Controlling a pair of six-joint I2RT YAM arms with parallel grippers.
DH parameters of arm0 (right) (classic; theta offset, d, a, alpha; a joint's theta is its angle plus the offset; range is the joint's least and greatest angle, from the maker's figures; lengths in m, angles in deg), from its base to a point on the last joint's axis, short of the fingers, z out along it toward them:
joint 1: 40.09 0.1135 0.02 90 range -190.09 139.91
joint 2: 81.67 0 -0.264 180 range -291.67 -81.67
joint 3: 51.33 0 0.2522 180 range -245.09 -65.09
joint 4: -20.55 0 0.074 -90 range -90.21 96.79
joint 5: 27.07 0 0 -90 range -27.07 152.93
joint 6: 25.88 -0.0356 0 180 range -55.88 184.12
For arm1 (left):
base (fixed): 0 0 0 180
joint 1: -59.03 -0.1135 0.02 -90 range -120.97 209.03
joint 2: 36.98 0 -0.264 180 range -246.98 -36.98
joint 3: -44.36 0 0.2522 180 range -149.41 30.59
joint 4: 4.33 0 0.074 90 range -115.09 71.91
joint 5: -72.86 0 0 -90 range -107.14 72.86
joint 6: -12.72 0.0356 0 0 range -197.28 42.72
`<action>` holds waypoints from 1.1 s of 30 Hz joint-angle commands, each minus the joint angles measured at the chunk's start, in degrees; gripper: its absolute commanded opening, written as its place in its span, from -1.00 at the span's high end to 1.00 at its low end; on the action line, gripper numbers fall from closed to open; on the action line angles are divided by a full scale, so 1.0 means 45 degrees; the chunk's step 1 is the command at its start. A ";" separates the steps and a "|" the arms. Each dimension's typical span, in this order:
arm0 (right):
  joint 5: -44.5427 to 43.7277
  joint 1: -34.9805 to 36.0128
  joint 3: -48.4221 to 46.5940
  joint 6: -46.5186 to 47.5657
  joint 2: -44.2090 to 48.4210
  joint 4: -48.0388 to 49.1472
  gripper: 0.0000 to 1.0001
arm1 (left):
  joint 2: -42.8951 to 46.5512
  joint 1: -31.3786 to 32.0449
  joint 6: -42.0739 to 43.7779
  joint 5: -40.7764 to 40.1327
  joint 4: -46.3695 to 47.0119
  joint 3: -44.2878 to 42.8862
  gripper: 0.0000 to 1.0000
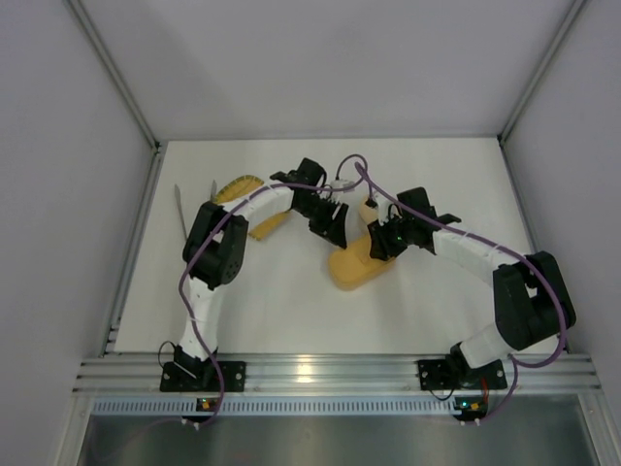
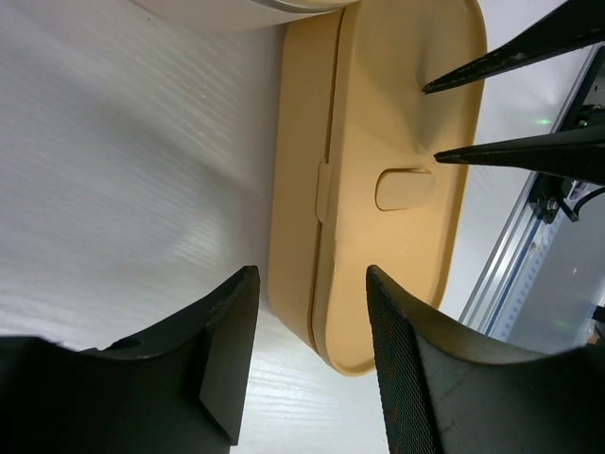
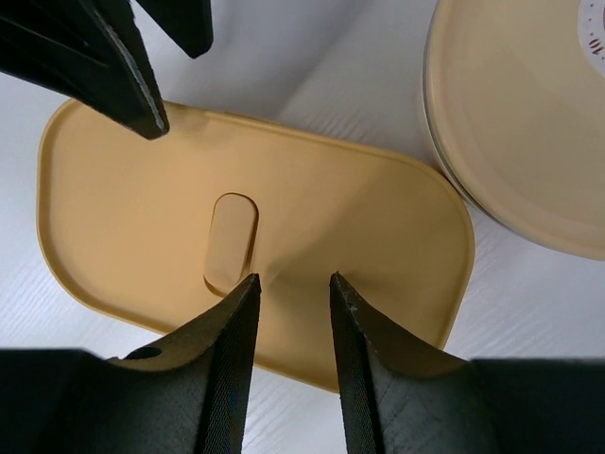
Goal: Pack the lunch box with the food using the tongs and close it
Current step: Close the box lid on the packing box.
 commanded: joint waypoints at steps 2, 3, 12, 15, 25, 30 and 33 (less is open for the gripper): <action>-0.0475 0.0336 0.0220 0.0019 -0.0671 -0.0201 0.30 | 0.1965 -0.0497 -0.0995 0.0142 0.1181 0.0443 -0.06; -0.0455 0.0336 0.0220 0.0019 -0.0671 -0.0201 0.30 | 0.2202 -0.0691 -0.1194 0.0180 0.1569 0.0599 -0.04; -0.0201 0.0336 0.0240 -0.0176 -0.0632 -0.0259 0.30 | 0.6224 -0.1221 -0.0749 -0.0424 0.3116 0.4308 0.37; -0.0221 0.0317 0.0239 -0.0196 -0.0632 -0.0376 0.31 | 0.7241 -0.1182 -0.0008 -0.0542 0.2785 0.5189 0.47; -0.0318 0.0336 0.0181 -0.0352 -0.0651 -0.0533 0.32 | 0.8748 0.0711 0.0172 -0.3196 0.5361 0.7768 0.91; -0.0416 0.0355 0.0103 -0.0508 -0.0749 -0.0591 0.35 | 0.8143 0.2232 -0.0122 -0.4777 0.5929 0.7555 1.00; -0.0397 0.0356 0.0064 -0.0586 -0.0788 -0.0611 0.37 | 0.7733 0.2781 -0.0141 -0.5382 0.6104 0.7378 1.00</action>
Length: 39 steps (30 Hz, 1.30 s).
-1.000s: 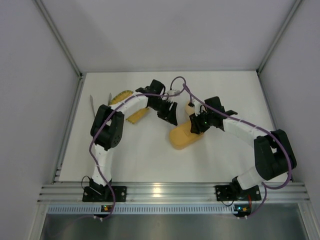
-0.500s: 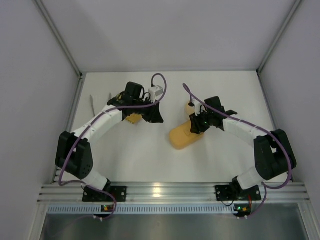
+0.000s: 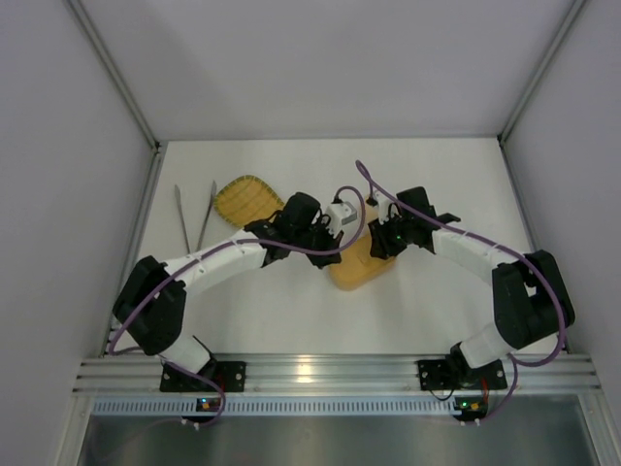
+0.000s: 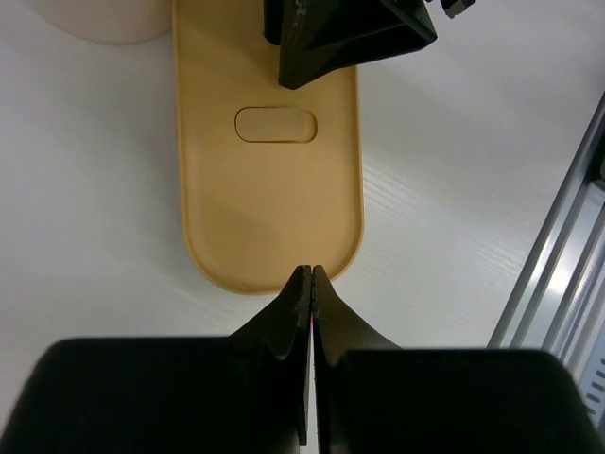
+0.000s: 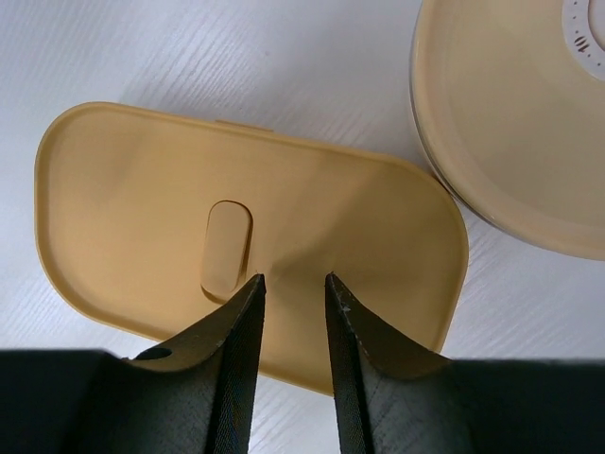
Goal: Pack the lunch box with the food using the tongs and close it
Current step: Close the box lid on the packing box.
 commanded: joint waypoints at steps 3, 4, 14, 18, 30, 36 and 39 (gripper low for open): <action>-0.0265 0.0356 0.0122 -0.0222 -0.0710 -0.0791 0.39 | -0.0891 0.0482 -0.0298 -0.1307 0.1525 -0.0335 1.00; -0.0285 0.0336 0.0064 -0.0222 -0.0749 -0.0907 0.39 | -0.1028 0.0482 -0.0318 -0.1287 0.1643 -0.0335 1.00; -0.0538 0.0336 -0.0541 -0.0027 -0.1432 -0.1923 0.46 | -0.2748 0.0482 0.0228 -0.1307 0.1605 -0.0277 1.00; -0.0577 0.0317 -0.1029 0.0266 -0.1862 -0.3033 0.55 | -0.3157 0.0501 0.0872 -0.1540 0.1040 -0.0296 1.00; -0.0968 0.0336 -0.1831 0.1750 -0.2488 -0.5185 0.62 | -0.3550 0.0852 0.2708 -0.1912 0.0043 0.0036 1.00; -0.0949 0.0317 -0.1928 0.2317 -0.2507 -0.5635 0.60 | -0.3354 0.1145 0.3724 -0.1795 -0.0600 0.0231 1.00; -0.0949 0.0317 -0.1948 0.2317 -0.2644 -0.5635 0.57 | -0.3179 0.1496 0.4096 -0.1815 -0.1108 0.0232 1.00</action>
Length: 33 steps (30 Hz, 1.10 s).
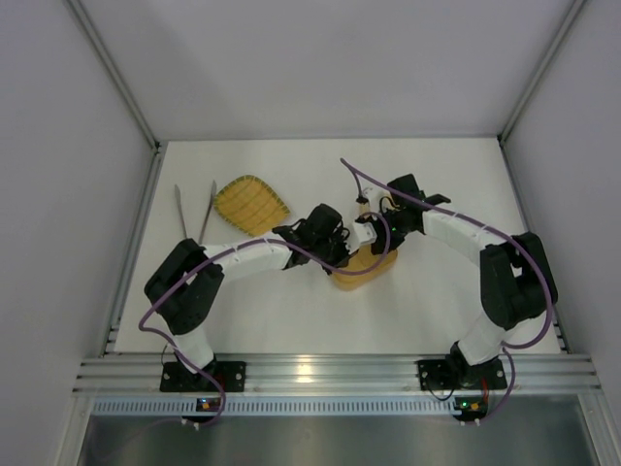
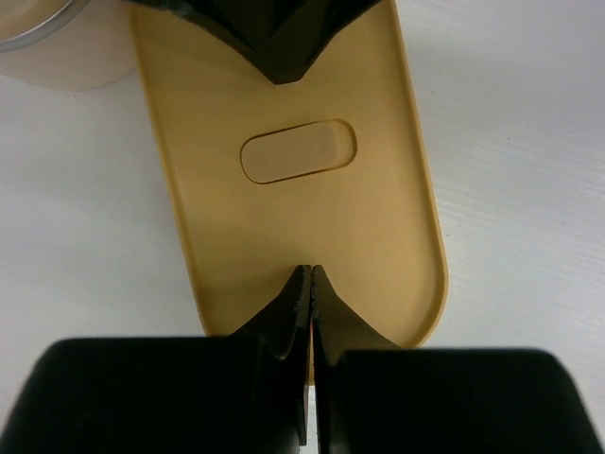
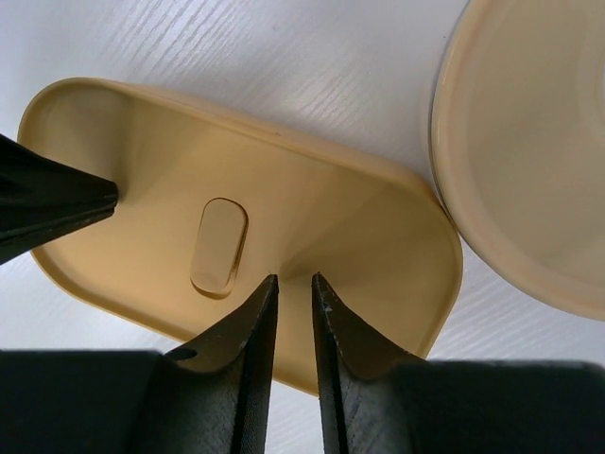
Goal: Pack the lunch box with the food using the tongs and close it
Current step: Close the box lid on the packing box.
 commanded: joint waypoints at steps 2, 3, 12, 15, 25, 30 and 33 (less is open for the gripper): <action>-0.0949 0.0268 0.0485 0.0501 -0.0988 -0.2614 0.57 | -0.0288 0.0686 0.0862 -0.0260 -0.2747 0.0645 1.00; -0.0968 0.0268 0.0504 0.0481 -0.1007 -0.2614 0.56 | -0.0249 0.0765 0.0881 -0.0240 -0.2845 0.0664 1.00; -0.1203 0.0249 0.0427 0.0696 -0.1125 -0.2887 0.53 | -0.0619 0.1000 0.1116 -0.0357 -0.3608 0.0703 0.64; -0.1203 0.0268 0.0407 0.0735 -0.1300 -0.2946 0.52 | -0.0853 0.1000 0.1213 -0.0455 -0.3569 0.0742 0.45; -0.1339 0.0268 0.0524 0.1008 -0.1554 -0.3141 0.51 | -0.1596 0.0981 0.1467 -0.0670 -0.3685 0.0645 0.36; -0.1359 0.0249 0.0544 0.1086 -0.1613 -0.3239 0.52 | -0.1869 0.0981 0.1506 -0.0592 -0.3686 0.0742 0.39; -0.1359 0.0268 0.0544 0.1125 -0.1671 -0.3297 0.51 | -0.2006 0.0981 0.1545 -0.0495 -0.3841 0.0625 0.39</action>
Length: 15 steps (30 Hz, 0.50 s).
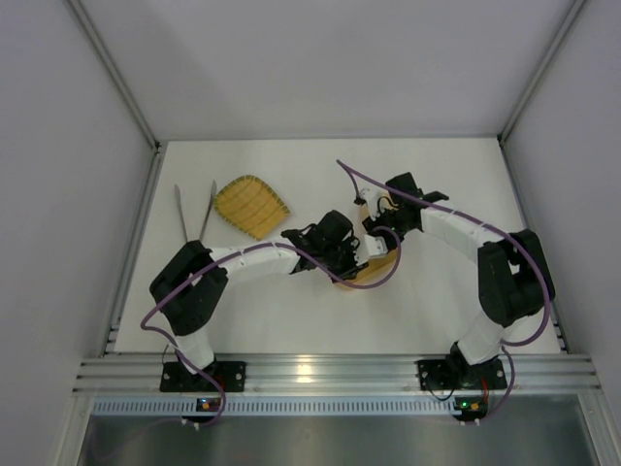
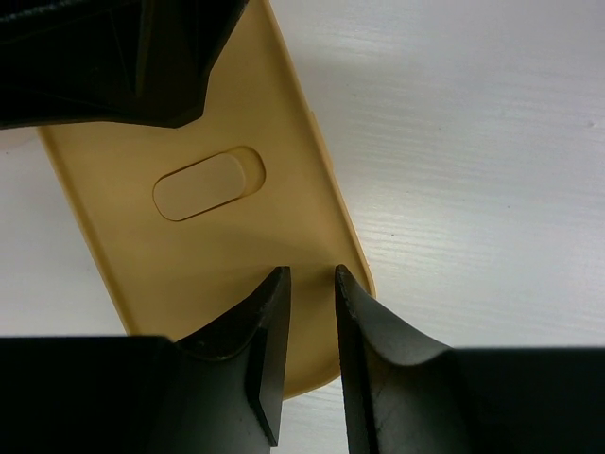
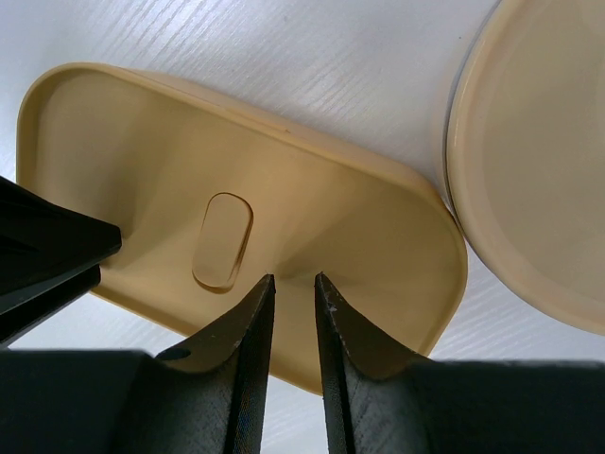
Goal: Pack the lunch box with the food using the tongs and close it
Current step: Close the box lid on the packing box.
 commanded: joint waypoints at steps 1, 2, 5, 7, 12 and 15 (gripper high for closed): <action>-0.1456 0.0229 0.0947 0.0431 -0.1327 -0.2690 0.51 | -0.1758 0.0024 0.0234 -0.0625 -0.3006 0.1014 0.39; -0.1456 0.0210 0.0928 0.0431 -0.1327 -0.2748 0.50 | -0.1817 0.0024 0.0253 -0.0586 -0.3084 0.0995 0.39; -0.1379 0.0229 0.0889 0.0431 -0.1132 -0.2749 0.45 | -0.1740 0.0024 0.0215 -0.0488 -0.3105 0.1092 0.38; -0.1261 0.0229 0.0830 0.0373 -0.0840 -0.2730 0.39 | -0.1603 0.0024 0.0156 -0.0566 -0.3046 0.1170 0.37; -0.1008 0.0210 0.0206 -0.0017 -0.0332 -0.2651 0.33 | -0.1017 0.0004 -0.0078 -0.0703 -0.3181 0.0780 0.37; -0.0754 0.0229 -0.0127 -0.0193 -0.0020 -0.2593 0.33 | -0.0724 0.0004 -0.0273 -0.0684 -0.3221 0.0448 0.37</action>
